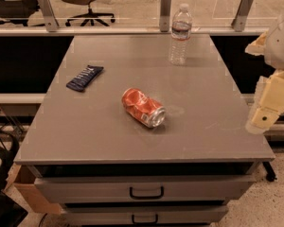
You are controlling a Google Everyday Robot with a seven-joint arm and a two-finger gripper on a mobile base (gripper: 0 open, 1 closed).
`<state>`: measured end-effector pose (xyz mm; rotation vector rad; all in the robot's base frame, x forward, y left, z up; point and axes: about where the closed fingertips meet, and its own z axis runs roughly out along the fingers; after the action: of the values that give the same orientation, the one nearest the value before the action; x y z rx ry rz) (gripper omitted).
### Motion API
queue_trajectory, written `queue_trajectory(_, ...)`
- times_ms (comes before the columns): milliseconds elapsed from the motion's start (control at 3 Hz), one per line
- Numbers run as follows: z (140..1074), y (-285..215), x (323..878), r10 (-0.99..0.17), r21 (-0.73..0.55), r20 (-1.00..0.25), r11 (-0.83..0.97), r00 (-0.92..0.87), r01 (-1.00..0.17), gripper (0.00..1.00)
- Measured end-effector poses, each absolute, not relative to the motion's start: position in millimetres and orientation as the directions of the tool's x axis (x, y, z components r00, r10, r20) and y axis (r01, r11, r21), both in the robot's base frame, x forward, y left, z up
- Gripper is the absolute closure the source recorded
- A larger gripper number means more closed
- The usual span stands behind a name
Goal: Place coke can upright
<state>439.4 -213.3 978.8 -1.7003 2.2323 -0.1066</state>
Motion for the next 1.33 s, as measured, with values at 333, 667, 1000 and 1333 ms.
queue_trajectory(333, 971, -200, 444, -0.929, -0.237, -0.235, 0.34, -0.286, -0.91, 0.0)
queue_trajectory(667, 960, -176, 455, -0.899, -0.208, -0.252, 0.411, -0.358, -0.887, 0.0)
queue_trajectory(1000, 953, -146, 467, -0.874, -0.195, -0.246, 0.468, -0.419, -0.862, 0.0)
queue_trajectory(1333, 955, -128, 475, -0.87, -0.206, -0.234, 0.481, -0.435, -0.852, 0.0)
